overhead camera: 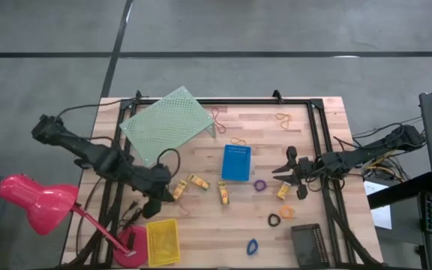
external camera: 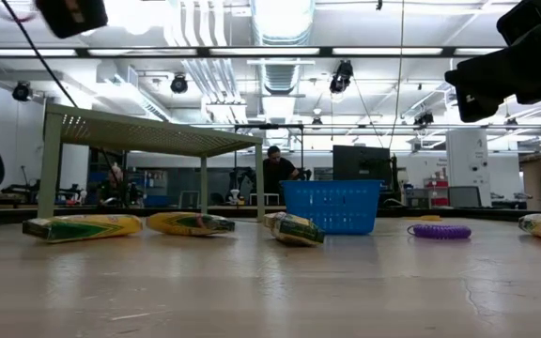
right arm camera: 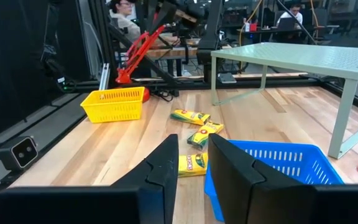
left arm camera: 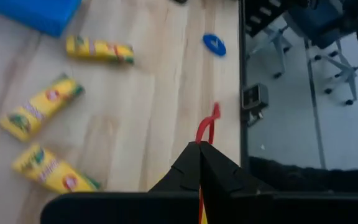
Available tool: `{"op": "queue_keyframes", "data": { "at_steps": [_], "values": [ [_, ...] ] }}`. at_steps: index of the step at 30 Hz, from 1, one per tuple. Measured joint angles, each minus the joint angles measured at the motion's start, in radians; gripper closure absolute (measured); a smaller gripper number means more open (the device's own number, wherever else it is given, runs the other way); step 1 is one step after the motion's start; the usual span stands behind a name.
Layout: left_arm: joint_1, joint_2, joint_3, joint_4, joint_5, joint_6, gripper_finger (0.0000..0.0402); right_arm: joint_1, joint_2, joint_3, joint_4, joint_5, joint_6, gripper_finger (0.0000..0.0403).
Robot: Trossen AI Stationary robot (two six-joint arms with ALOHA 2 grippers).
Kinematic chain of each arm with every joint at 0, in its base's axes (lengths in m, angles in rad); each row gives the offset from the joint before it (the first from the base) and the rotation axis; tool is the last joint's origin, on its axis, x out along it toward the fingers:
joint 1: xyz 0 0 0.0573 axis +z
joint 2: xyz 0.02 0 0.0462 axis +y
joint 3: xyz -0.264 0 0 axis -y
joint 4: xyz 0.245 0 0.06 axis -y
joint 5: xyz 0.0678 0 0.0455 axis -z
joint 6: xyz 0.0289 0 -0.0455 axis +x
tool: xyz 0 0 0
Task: Pick & Place Office Desk Supplies
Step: Put the red rubber band into the yellow basket
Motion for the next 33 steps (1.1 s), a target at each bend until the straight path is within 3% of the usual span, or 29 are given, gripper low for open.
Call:
{"op": "queue_keyframes", "data": {
  "at_steps": [12,16,33],
  "values": [
    [-0.127,0.093,-0.001,-0.058,-0.002,-0.115,0.04,0.0,0.0,0.0,0.0,0.0,0.0,0.0327],
    [-0.136,0.135,-0.001,-0.056,0.052,-0.155,0.04,0.0,0.0,0.0,0.0,0.0,0.0,0.0333],
    [-0.257,0.247,-0.002,0.022,0.085,-0.651,0.04,0.0,0.0,0.0,0.0,0.0,0.0,0.0317]
  ]
}}
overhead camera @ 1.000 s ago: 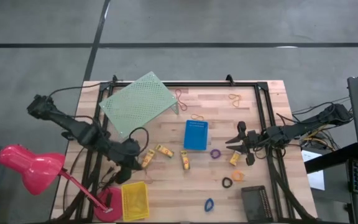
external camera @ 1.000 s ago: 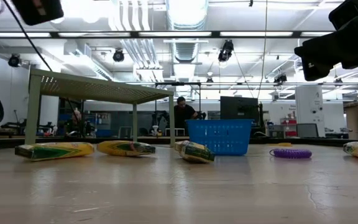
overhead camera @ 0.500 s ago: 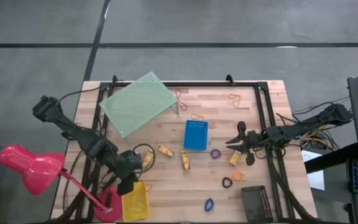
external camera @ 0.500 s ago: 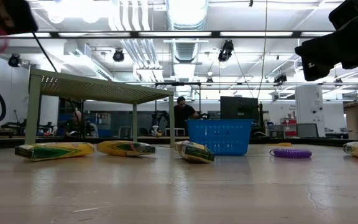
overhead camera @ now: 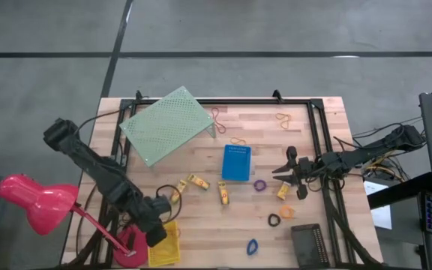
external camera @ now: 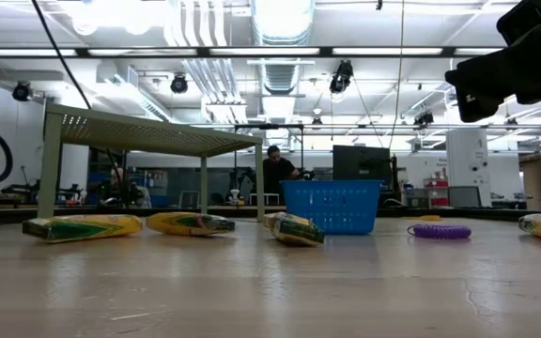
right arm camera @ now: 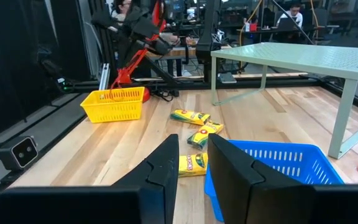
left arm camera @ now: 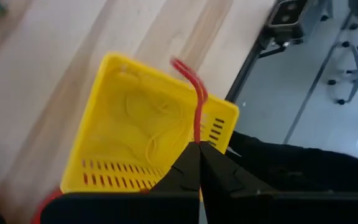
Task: Pick & Place Office Desk Supplies
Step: Put the red rubber band into the yellow basket
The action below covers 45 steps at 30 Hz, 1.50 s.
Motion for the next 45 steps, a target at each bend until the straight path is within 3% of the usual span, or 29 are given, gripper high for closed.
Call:
{"op": "queue_keyframes", "data": {
  "at_steps": [12,23,33,40,45],
  "values": [
    [-0.077,0.12,0.0,0.031,0.003,-0.337,0.04,0.0,0.0,0.0,0.0,0.0,0.0,0.0323],
    [-0.076,0.261,0.0,0.128,0.026,-0.391,0.04,0.0,0.0,0.0,0.0,0.0,0.0,0.0334],
    [-0.071,0.277,-0.014,0.153,0.02,-0.399,0.04,0.0,0.0,0.0,0.0,0.0,0.0,0.032],
    [-0.072,0.277,-0.076,0.211,0.092,-0.657,0.04,0.0,0.0,0.0,0.0,0.0,0.0,0.0316],
    [-0.072,0.275,-0.085,0.231,0.1,-0.747,0.04,0.0,0.0,0.0,0.0,0.0,0.0,0.0324]
  ]
}}
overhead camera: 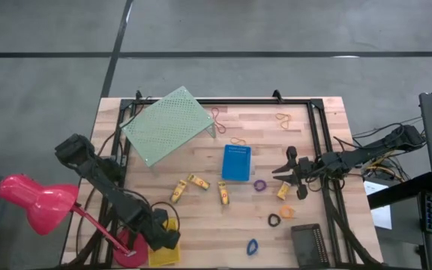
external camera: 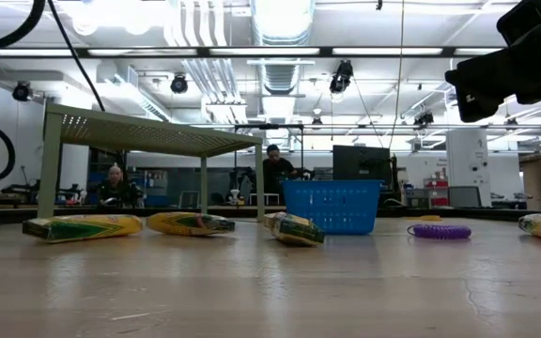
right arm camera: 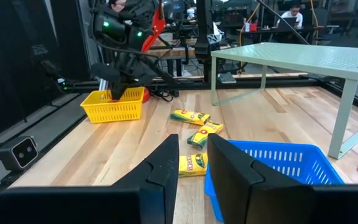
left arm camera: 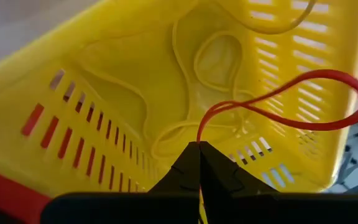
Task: Pick & Place Office Desk Supplies
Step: Put the red rubber band into the yellow basket
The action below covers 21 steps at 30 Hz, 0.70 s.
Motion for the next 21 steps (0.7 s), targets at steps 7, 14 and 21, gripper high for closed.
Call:
{"op": "queue_keyframes", "data": {
  "at_steps": [7,14,21],
  "values": [
    [0.001,-0.021,0.001,0.012,-0.005,-0.179,0.04,0.0,0.0,0.0,0.0,0.0,0.0,0.0334],
    [0.001,-0.027,0.001,0.014,-0.009,-0.348,0.04,0.0,0.0,0.0,0.0,0.0,0.0,0.0329],
    [0.001,-0.035,0.007,0.018,-0.019,-0.431,0.04,0.0,0.0,0.0,0.0,0.0,0.0,0.0319]
  ]
}}
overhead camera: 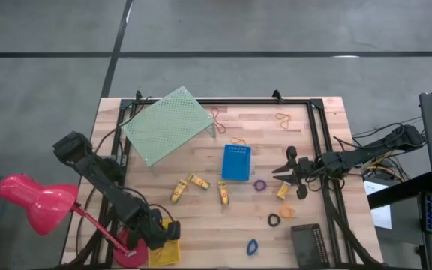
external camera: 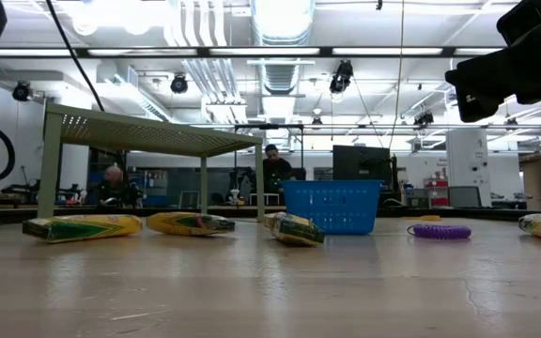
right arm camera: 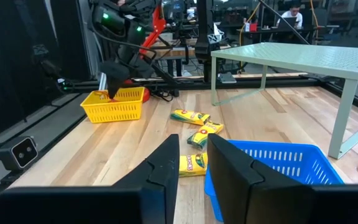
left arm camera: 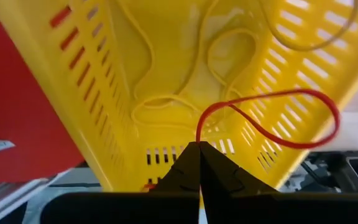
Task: Pick & Place Office Desk Supplies
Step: Put the red rubber band into the yellow basket
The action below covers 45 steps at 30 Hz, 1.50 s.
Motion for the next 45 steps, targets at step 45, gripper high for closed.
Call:
{"op": "queue_keyframes", "data": {
  "at_steps": [45],
  "values": [
    [-0.01,-0.112,0.0,-0.258,-0.11,-0.132,0.04,0.0,0.0,0.0,0.0,0.0,0.0,0.0327]
  ]
}}
